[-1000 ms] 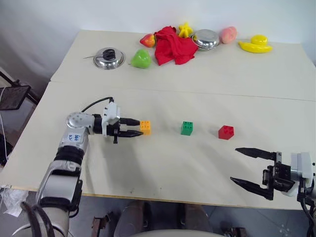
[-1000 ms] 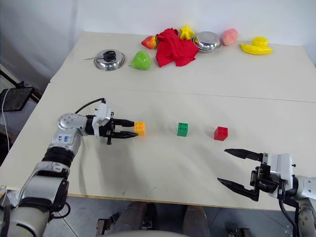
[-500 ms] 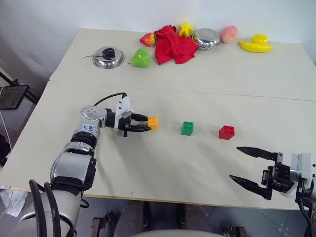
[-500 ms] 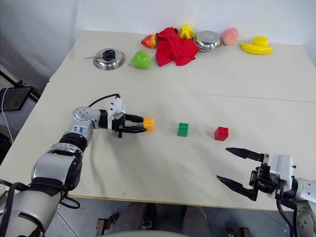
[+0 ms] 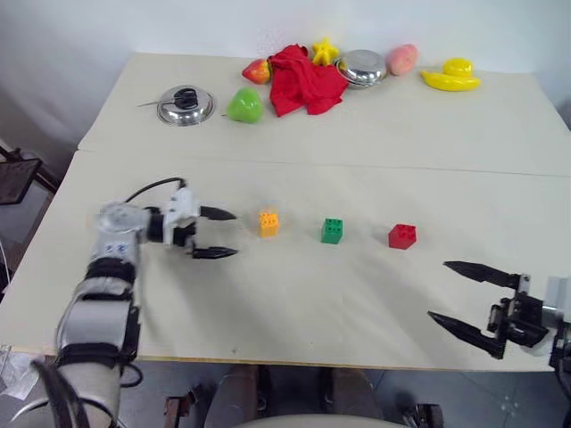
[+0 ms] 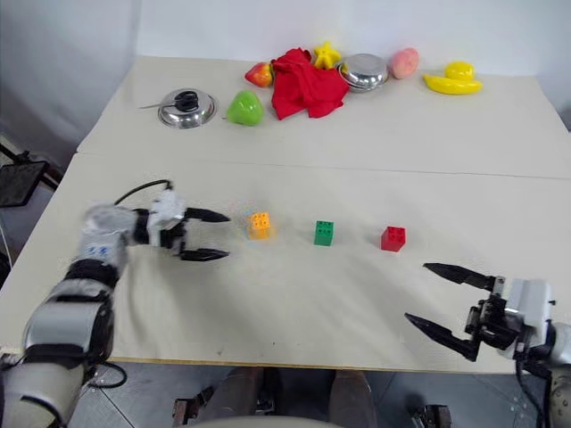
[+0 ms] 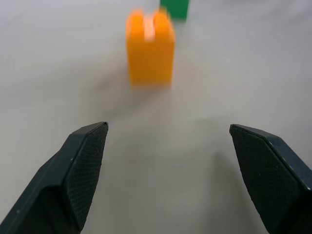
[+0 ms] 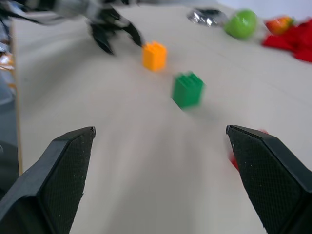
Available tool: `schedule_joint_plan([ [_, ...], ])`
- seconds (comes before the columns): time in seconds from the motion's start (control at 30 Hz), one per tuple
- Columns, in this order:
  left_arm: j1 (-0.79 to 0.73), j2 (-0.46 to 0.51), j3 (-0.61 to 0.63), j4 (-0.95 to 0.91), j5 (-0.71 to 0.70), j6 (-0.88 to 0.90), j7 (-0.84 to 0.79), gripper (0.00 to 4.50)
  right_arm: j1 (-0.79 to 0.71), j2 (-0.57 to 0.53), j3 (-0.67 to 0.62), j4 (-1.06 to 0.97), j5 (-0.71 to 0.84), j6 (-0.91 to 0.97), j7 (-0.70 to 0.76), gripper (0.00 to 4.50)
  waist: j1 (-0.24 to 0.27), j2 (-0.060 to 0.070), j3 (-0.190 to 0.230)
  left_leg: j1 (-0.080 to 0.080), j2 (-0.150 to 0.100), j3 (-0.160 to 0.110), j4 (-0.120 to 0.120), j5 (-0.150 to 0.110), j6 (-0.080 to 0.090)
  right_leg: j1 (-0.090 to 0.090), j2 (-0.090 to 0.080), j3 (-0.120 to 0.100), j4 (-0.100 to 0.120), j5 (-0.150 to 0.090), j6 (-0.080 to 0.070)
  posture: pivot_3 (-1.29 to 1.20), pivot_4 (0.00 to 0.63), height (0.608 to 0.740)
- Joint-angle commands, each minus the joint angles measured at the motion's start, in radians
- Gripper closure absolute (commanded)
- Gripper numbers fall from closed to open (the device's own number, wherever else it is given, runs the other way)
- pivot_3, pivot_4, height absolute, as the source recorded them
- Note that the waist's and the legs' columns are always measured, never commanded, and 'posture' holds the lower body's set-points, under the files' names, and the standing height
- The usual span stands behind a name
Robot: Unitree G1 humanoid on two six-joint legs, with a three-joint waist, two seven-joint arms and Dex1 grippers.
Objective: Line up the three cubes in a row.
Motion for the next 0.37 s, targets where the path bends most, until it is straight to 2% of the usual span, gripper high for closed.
schedule_joint_plan([
  [0.03,0.226,0.09,0.098,-0.337,-0.138,0.128,-0.015,0.25,-0.036,-0.047,-0.075,0.11,0.004,-0.046,0.063,0.0,-0.003,0.0,0.0,0.0,0.0,0.0,0.0,0.0,0.0,0.0,0.0,0.0,0.0,0.0,0.0,0.0,0.15,0.74],
  [0.17,0.411,0.132,0.192,-0.589,-0.206,0.248,0.11,0.25,-0.08,-0.079,-0.078,0.214,-0.018,-0.071,0.105,0.0,0.002,0.001,0.0,0.001,0.0,0.0,0.001,-0.001,0.0,0.001,-0.002,0.002,0.0,0.0,0.0,0.0,0.15,0.74],
  [0.37,0.556,0.129,0.286,-0.768,-0.241,0.348,0.258,0.25,-0.148,-0.103,-0.051,0.351,-0.059,-0.111,0.154,0.0,0.013,0.003,0.0,0.002,-0.001,-0.002,0.0,-0.003,-0.002,0.001,-0.004,0.002,-0.001,0.0,-0.001,0.0,0.15,0.74],
])
